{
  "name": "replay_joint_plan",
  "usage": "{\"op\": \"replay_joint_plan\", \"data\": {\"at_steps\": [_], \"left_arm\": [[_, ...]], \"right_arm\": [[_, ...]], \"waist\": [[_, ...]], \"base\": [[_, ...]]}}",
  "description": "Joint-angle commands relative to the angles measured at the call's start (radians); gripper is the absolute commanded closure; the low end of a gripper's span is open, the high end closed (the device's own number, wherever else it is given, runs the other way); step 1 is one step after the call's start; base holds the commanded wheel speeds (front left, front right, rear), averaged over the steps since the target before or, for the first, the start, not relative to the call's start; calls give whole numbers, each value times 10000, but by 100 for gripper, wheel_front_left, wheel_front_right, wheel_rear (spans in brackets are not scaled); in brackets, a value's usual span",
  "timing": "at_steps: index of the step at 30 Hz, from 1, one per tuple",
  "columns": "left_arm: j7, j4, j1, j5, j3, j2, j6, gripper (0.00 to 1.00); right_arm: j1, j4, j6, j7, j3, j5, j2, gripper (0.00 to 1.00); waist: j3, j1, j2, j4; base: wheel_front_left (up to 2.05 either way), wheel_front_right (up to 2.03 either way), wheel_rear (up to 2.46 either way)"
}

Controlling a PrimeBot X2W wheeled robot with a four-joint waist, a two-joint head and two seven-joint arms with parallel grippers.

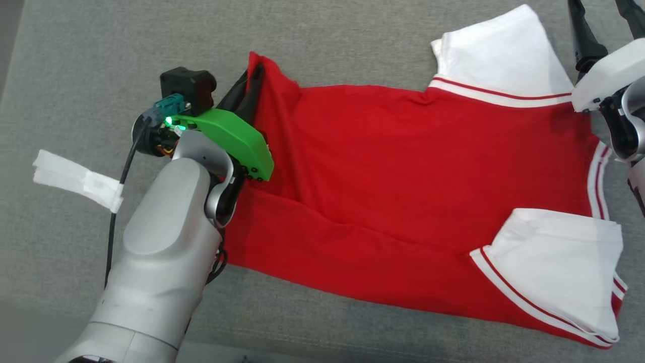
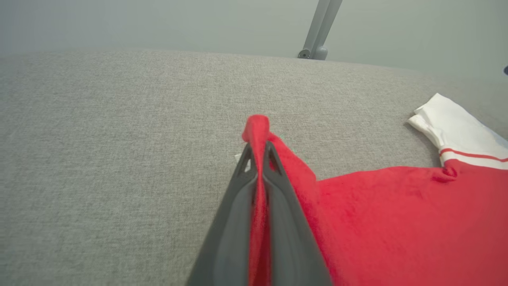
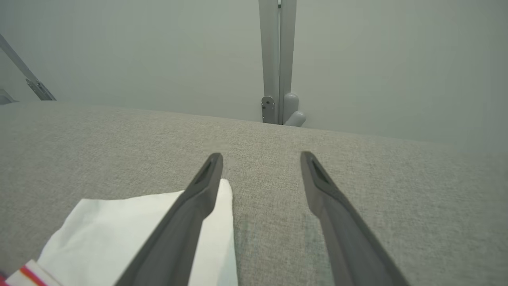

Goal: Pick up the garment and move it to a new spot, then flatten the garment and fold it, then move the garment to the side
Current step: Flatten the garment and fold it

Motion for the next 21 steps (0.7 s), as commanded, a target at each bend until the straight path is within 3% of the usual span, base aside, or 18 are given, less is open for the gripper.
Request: {"op": "replay_joint_plan", "data": {"at_steps": [1,9,10,11,15,21], "left_arm": [[-100,2,-220,-110,-132,-35,-32,100],[-419,176,-426,-646,-998,-59,9,100],[-440,229,-435,-679,-1060,-60,37,100],[-482,300,-440,-723,-1102,-61,55,100],[-695,560,-452,-768,-1097,-47,129,100],[-1100,681,-340,-831,-909,291,200,100]], "right_arm": [[-208,241,-12,108,183,144,-108,0],[-910,1456,-12,1019,1867,1070,-271,1],[-886,1530,-12,1090,2043,1219,-288,54],[-884,1627,-12,1116,2142,1364,-333,100],[-981,1628,-13,682,2558,1764,-571,100],[-1144,1275,-15,-821,2589,2202,-996,100]], "waist": [[524,-1,0,764],[510,-1,0,900],[481,-1,0,881],[447,-1,0,851],[275,-1,0,674],[-131,-1,0,288]], "base": [[0,0,0],[0,0,0],[0,0,0],[0,0,0],[0,0,0],[0,0,0]]}}
